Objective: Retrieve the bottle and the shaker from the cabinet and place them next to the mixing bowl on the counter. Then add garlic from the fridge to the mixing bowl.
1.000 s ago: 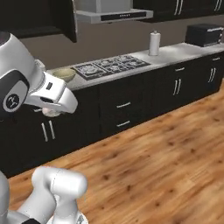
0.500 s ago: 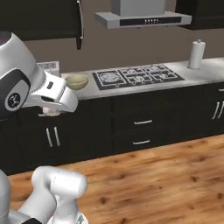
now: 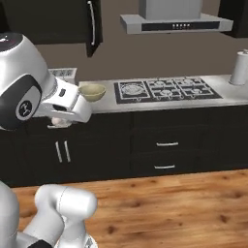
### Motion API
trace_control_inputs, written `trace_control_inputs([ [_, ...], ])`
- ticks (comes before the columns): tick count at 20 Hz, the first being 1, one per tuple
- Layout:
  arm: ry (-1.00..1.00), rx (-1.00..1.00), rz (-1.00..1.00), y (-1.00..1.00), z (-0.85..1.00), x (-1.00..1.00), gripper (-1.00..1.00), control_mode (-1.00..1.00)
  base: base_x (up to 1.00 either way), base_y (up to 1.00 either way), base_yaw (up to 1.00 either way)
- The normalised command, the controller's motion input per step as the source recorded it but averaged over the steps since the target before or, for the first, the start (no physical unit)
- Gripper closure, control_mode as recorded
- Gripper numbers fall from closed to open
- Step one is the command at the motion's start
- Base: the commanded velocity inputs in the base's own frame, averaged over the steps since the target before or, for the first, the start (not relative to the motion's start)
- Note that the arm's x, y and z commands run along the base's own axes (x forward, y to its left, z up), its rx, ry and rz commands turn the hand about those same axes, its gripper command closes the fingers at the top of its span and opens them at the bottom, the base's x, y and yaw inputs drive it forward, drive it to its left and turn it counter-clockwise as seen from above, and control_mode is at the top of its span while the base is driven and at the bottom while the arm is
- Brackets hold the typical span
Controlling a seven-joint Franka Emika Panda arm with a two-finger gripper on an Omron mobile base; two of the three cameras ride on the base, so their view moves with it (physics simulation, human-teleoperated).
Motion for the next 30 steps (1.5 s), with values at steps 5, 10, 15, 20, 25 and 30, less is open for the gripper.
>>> trace_control_inputs([
  [5,0.0,0.0,0.0,0.0,0.0,0.0,1.0,1.0,-0.18,1.0,0.16],
  [10,0.0,0.0,0.0,0.0,0.0,0.0,1.0,1.0,0.93,0.54,0.35],
  [15,0.0,0.0,0.0,0.0,0.0,0.0,1.0,1.0,1.0,0.09,0.47],
  [20,0.0,0.0,0.0,0.0,0.0,0.0,1.0,1.0,1.0,-0.21,0.25],
  [25,0.0,0.0,0.0,0.0,0.0,0.0,1.0,1.0,1.0,-0.4,0.0],
  [30,0.0,0.0,0.0,0.0,0.0,0.0,1.0,1.0,0.48,-0.31,-0.07],
])
